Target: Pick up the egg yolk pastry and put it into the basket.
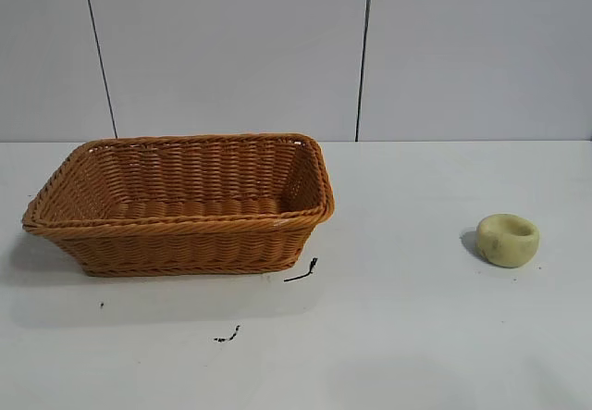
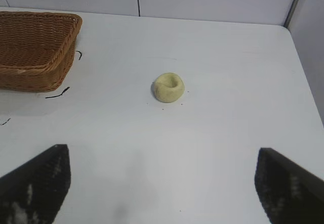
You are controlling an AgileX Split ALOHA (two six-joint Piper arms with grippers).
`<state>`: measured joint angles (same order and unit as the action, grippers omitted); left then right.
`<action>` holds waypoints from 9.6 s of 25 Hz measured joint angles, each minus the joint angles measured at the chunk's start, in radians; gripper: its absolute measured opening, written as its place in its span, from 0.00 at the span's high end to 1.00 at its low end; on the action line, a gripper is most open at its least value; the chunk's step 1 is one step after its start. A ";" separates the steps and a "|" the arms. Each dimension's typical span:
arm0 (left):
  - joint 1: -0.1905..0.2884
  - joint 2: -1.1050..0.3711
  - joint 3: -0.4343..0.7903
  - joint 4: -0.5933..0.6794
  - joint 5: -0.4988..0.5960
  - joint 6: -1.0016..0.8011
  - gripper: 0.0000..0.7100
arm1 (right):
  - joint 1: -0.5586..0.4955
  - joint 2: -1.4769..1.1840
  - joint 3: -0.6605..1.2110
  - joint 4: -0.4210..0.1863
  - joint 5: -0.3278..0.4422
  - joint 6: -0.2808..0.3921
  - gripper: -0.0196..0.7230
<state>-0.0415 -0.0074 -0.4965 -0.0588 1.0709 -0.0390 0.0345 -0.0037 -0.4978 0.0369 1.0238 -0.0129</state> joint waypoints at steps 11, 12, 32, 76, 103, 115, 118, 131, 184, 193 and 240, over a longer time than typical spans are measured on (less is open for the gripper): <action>0.000 0.000 0.000 0.000 0.000 0.000 0.02 | 0.000 0.000 0.000 0.000 0.000 0.001 0.05; 0.000 0.000 0.000 0.000 0.000 0.000 0.02 | 0.000 0.000 0.000 0.000 0.000 0.001 0.05; 0.000 0.000 0.000 0.000 0.000 0.000 0.02 | 0.000 0.877 -0.282 0.003 -0.011 0.001 0.05; 0.000 0.000 0.000 0.000 0.000 0.000 0.02 | 0.034 2.209 -1.018 -0.004 -0.124 -0.021 0.05; 0.000 0.000 0.000 0.000 0.000 0.000 0.02 | 0.034 2.178 -1.083 -0.026 0.005 -0.024 0.72; 0.000 0.000 0.000 0.000 0.000 0.000 0.02 | 0.035 2.017 -1.357 -0.026 0.182 -0.024 0.73; 0.000 0.000 0.000 0.000 0.000 0.000 0.02 | 0.058 2.017 -1.399 -0.026 0.184 -0.018 0.73; 0.000 0.000 0.000 0.000 0.000 0.000 0.02 | 0.401 2.021 -1.486 -0.026 0.086 0.042 0.73; 0.000 0.000 0.000 0.000 0.000 0.000 0.02 | 0.067 2.262 -1.590 -0.067 0.070 0.044 0.05; 0.000 0.000 0.000 0.000 0.000 0.000 0.02 | -0.047 2.256 -1.580 -0.051 0.183 0.013 0.05; 0.000 0.000 0.000 0.000 0.000 0.000 0.02 | -0.047 0.015 0.000 -0.026 0.000 -0.024 0.05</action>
<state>-0.0415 -0.0074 -0.4965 -0.0588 1.0709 -0.0390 -0.0125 0.0109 -0.4979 0.0105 1.0237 -0.0374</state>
